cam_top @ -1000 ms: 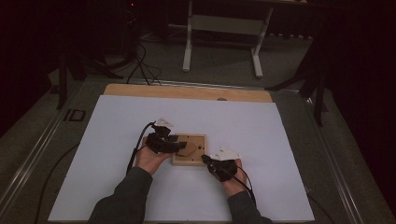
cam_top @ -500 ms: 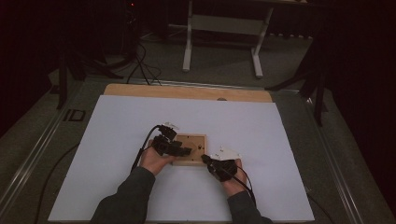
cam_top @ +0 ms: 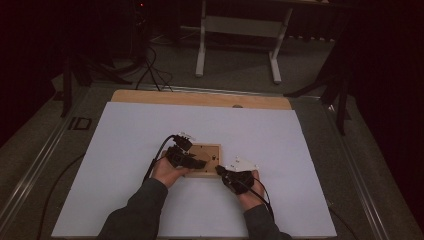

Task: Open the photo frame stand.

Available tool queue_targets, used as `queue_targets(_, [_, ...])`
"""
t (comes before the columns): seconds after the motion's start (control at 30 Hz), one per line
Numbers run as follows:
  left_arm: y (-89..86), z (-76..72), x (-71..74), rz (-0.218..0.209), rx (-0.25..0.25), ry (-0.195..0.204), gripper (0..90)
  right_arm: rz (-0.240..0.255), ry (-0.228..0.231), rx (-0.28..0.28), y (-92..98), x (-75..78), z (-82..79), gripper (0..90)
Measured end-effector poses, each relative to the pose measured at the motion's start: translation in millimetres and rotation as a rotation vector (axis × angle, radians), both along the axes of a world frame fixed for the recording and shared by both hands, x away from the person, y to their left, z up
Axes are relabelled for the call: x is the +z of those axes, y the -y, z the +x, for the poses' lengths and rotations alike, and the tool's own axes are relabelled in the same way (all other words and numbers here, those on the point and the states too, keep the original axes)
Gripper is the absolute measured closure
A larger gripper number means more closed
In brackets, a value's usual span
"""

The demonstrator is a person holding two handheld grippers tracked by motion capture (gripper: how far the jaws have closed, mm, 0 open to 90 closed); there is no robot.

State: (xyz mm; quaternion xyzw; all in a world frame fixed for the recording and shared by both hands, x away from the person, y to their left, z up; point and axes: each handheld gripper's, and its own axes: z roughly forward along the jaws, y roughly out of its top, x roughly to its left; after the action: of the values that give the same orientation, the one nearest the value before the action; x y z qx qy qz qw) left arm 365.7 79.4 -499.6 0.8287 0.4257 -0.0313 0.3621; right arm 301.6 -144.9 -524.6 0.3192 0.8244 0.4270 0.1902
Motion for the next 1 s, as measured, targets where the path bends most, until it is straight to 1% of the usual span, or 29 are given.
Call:
queue_targets(0.17, [1.8, -0.9, 0.5, 0.021, 0.006, 0.012, 51.4, 0.000, -0.002, 0.001, 0.3, 0.5, 0.3, 84.4])
queue_targets(0.23, [2.9, -1.9, 0.7, 0.033, 0.007, 0.025, 51.8, -0.008, -0.001, -0.003, 1.3, 1.4, 0.7, 80.3])
queue_targets(0.3, [3.6, -2.8, 0.9, 0.043, 0.007, 0.037, 51.9, -0.006, -0.010, -0.013, 2.7, 2.1, 1.6, 76.4])
queue_targets(0.37, [4.6, -4.3, 1.3, 0.058, 0.002, 0.055, 52.1, -0.001, -0.023, -0.012, 4.5, 2.9, 3.0, 73.7])
queue_targets(0.43, [5.5, -6.4, 2.6, 0.078, -0.008, 0.080, 52.3, -0.002, -0.024, -0.012, 6.0, 3.8, 3.9, 71.2])
queue_targets(0.47, [5.5, -6.4, 2.6, 0.078, -0.008, 0.080, 52.4, -0.002, -0.024, -0.012, 6.0, 3.8, 3.9, 71.2])
queue_targets(0.5, [6.5, -8.0, 3.2, 0.085, -0.005, 0.096, 52.5, 0.005, -0.027, -0.017, 7.6, 5.4, 4.5, 67.7])
queue_targets(0.57, [7.5, -10.0, 3.8, 0.091, -0.007, 0.114, 52.6, 0.010, -0.030, -0.015, 8.8, 6.6, 5.4, 64.5])
queue_targets(0.63, [7.5, -10.0, 3.8, 0.091, -0.007, 0.114, 52.6, 0.013, -0.031, -0.014, 9.3, 7.0, 5.8, 64.5])
queue_targets(0.67, [8.7, -14.2, 4.6, 0.100, -0.008, 0.153, 52.7, 0.021, -0.035, -0.016, 11.1, 8.6, 7.0, 59.7])
queue_targets(0.73, [9.4, -17.6, 4.3, 0.100, -0.002, 0.176, 52.8, 0.031, -0.041, -0.020, 13.1, 10.3, 7.9, 58.3])
queue_targets(0.77, [9.4, -17.6, 4.3, 0.100, -0.002, 0.176, 52.8, 0.031, -0.041, -0.020, 13.1, 10.3, 7.9, 58.3])
queue_targets(0.8, [9.3, -19.5, 4.2, 0.104, -0.004, 0.191, 52.8, 0.036, -0.042, -0.024, 14.2, 11.3, 8.5, 57.5])
queue_targets(0.87, [10.0, -25.0, 4.2, 0.108, -0.002, 0.223, 52.8, 0.064, -0.054, -0.032, 17.4, 15.3, 10.3, 55.9])
queue_targets(0.93, [10.5, -28.9, 4.5, 0.116, -0.004, 0.250, 52.9, 0.073, -0.053, -0.033, 18.6, 17.9, 11.2, 55.1])
queue_targets(0.97, [10.5, -28.9, 4.5, 0.116, -0.004, 0.250, 52.9, 0.073, -0.053, -0.033, 18.6, 17.9, 11.2, 55.1])
queue_targets(1.0, [11.3, -33.6, 5.0, 0.125, -0.005, 0.281, 52.9, 0.079, -0.054, -0.035, 19.6, 20.0, 12.0, 54.6])
